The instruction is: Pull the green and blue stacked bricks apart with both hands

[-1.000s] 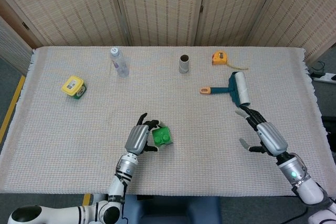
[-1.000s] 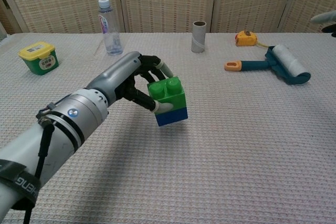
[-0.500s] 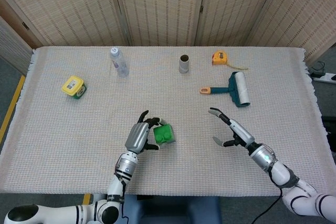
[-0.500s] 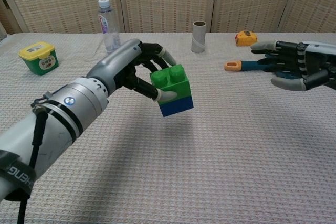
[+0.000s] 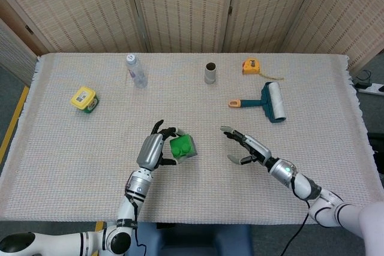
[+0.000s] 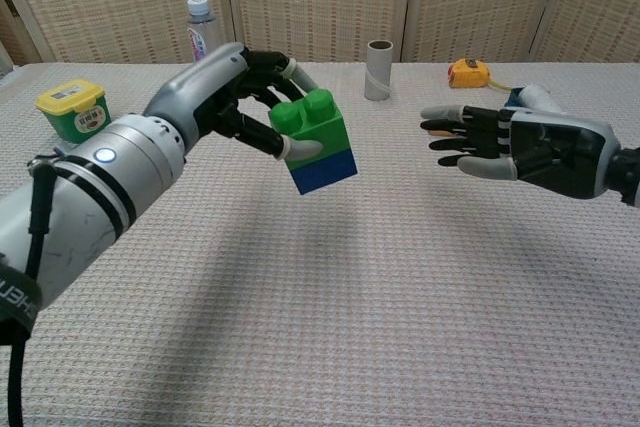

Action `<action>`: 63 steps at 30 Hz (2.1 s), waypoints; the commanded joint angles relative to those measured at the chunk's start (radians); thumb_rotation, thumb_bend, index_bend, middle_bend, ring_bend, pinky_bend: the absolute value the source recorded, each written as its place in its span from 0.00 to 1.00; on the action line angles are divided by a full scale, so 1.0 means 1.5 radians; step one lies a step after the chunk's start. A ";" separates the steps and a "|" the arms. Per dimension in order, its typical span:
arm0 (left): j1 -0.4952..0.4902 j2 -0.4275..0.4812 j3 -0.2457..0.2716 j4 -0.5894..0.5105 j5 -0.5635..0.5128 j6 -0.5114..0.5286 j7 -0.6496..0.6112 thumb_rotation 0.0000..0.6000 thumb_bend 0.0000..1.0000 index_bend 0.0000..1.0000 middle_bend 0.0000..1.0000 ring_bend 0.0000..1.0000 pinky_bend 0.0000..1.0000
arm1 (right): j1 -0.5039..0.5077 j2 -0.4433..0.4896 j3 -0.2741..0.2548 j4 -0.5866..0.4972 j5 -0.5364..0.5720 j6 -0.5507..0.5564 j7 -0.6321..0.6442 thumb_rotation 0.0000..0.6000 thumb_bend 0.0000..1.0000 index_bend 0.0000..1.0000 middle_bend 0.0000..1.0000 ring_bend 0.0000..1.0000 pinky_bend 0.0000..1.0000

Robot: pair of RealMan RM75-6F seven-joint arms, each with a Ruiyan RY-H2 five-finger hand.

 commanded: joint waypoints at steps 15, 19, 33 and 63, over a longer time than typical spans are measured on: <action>-0.009 0.019 -0.010 -0.029 -0.040 -0.011 0.000 1.00 0.48 0.75 0.88 0.37 0.00 | 0.050 -0.077 -0.020 0.087 -0.006 0.041 0.082 1.00 0.46 0.00 0.00 0.00 0.00; -0.013 0.017 -0.007 -0.032 -0.041 -0.013 -0.002 1.00 0.48 0.75 0.88 0.37 0.00 | 0.060 -0.094 -0.016 0.099 0.001 0.045 0.082 1.00 0.46 0.00 0.00 0.00 0.00; -0.019 0.015 0.000 -0.043 -0.035 0.000 -0.001 1.00 0.48 0.75 0.88 0.37 0.00 | 0.080 -0.136 -0.028 0.132 0.010 0.041 0.101 1.00 0.46 0.00 0.00 0.00 0.00; -0.023 0.022 -0.001 -0.046 -0.048 0.003 -0.011 1.00 0.48 0.75 0.88 0.37 0.00 | 0.106 -0.159 -0.037 0.134 0.024 0.033 0.102 1.00 0.46 0.04 0.00 0.00 0.00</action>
